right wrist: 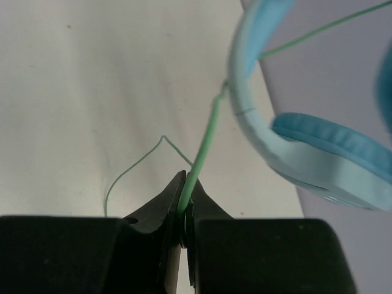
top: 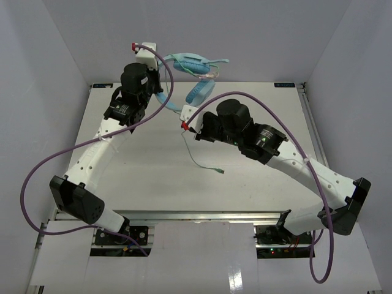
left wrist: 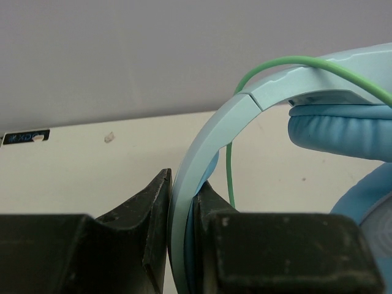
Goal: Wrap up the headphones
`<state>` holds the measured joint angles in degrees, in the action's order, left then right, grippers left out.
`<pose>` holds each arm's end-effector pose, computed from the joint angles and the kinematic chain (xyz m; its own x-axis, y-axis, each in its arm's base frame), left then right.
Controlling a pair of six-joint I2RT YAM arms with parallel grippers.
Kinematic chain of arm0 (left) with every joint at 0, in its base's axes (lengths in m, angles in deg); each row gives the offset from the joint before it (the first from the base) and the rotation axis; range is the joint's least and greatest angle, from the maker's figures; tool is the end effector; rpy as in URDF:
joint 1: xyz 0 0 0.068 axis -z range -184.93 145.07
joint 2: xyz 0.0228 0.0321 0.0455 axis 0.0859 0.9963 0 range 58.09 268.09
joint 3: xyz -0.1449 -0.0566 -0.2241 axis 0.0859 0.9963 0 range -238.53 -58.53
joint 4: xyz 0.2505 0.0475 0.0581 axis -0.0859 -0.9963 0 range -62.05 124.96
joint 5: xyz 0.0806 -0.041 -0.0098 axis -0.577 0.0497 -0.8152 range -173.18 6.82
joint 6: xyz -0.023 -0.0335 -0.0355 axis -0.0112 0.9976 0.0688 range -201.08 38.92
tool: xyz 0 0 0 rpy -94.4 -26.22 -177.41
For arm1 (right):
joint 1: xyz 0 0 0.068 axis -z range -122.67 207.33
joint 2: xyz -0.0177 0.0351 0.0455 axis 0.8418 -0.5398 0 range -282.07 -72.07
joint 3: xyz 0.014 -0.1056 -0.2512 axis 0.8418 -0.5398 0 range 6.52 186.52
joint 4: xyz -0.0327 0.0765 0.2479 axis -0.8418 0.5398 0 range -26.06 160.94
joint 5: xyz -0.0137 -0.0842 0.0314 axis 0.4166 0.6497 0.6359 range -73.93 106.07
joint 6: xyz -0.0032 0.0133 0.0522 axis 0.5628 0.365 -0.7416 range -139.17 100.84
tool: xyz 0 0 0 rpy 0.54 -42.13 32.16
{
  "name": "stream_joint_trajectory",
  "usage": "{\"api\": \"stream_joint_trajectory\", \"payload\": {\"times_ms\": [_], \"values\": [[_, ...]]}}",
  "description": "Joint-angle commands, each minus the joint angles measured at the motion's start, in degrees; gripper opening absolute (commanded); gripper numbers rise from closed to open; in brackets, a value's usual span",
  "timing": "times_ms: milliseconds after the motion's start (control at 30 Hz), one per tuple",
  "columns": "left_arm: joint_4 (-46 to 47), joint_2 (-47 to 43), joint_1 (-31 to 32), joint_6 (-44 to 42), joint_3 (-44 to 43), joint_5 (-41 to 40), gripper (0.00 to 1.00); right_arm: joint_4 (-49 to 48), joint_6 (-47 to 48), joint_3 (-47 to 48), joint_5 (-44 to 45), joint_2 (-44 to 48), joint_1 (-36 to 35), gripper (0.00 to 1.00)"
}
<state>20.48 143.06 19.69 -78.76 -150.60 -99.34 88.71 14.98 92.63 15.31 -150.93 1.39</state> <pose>0.3131 -0.1325 0.4524 -0.1226 0.0132 -0.9924 0.1442 0.9895 -0.0046 0.1727 0.2563 0.4300 0.3294 -0.5149 -0.7915 -0.7861 0.3149 -0.5319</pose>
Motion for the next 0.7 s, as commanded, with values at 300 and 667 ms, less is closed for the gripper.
{"api": "stream_joint_trajectory", "payload": {"times_ms": [300,667], "values": [[-4.3,-1.6,0.1,1.5,1.6,3.0,0.00,-25.7,33.9,-4.4,35.0,4.1,-2.5,0.08],[-8.9,-1.3,0.1,-0.5,1.2,4.5,0.00,-48.9,50.3,-9.4,38.8,2.7,-2.9,0.08]]}}
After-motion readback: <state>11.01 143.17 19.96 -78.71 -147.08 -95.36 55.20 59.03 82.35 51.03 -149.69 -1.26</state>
